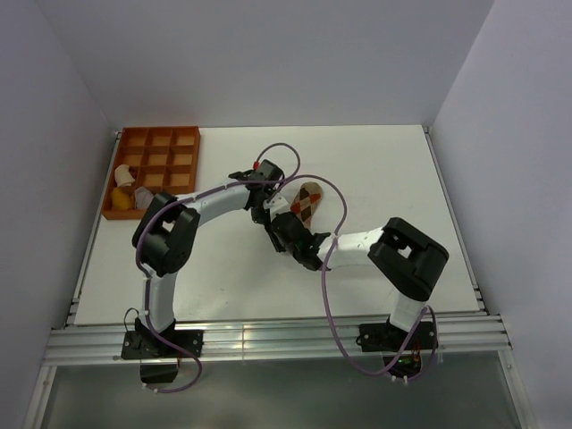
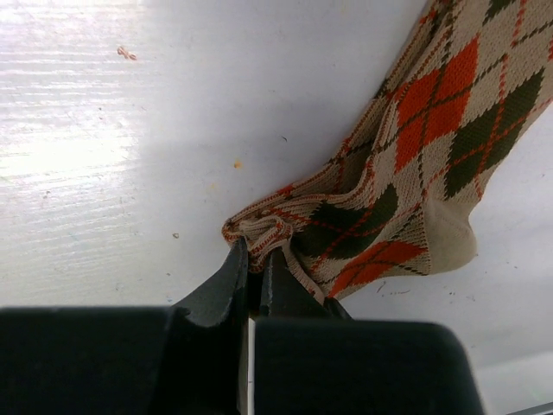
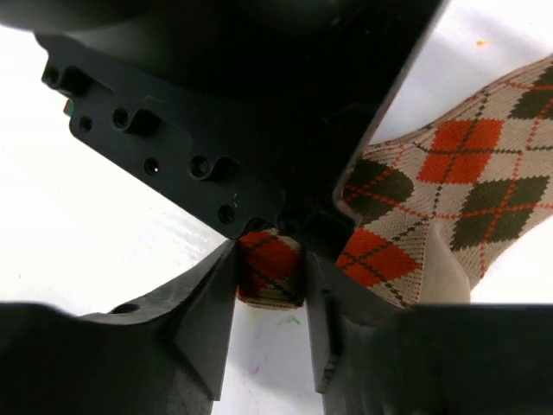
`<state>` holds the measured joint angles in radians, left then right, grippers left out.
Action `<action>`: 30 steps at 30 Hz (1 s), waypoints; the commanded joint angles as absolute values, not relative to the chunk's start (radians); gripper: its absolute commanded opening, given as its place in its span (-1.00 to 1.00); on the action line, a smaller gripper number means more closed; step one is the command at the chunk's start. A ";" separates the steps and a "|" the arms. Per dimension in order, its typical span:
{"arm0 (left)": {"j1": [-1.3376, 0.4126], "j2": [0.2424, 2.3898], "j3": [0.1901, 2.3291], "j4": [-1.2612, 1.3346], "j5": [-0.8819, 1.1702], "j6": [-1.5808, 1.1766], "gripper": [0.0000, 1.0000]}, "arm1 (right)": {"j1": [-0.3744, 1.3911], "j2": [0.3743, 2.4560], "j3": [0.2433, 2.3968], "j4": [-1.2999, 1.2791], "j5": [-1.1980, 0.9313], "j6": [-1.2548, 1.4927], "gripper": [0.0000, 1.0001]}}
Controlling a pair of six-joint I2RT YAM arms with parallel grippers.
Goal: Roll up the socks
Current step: Roll the sock at the center of the board.
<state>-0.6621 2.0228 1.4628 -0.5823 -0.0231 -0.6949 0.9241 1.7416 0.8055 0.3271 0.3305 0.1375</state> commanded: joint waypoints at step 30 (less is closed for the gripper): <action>-0.581 1.702 1.094 -0.206 -0.083 -1.005 0.38 | 0.562 1.713 0.712 0.327 -0.333 0.575 -1.00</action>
<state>-0.6022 1.8156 1.1397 -0.3080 -0.0326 -0.9382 0.6128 1.6886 0.7528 0.2836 -0.1902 0.4824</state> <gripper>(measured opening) 0.693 0.042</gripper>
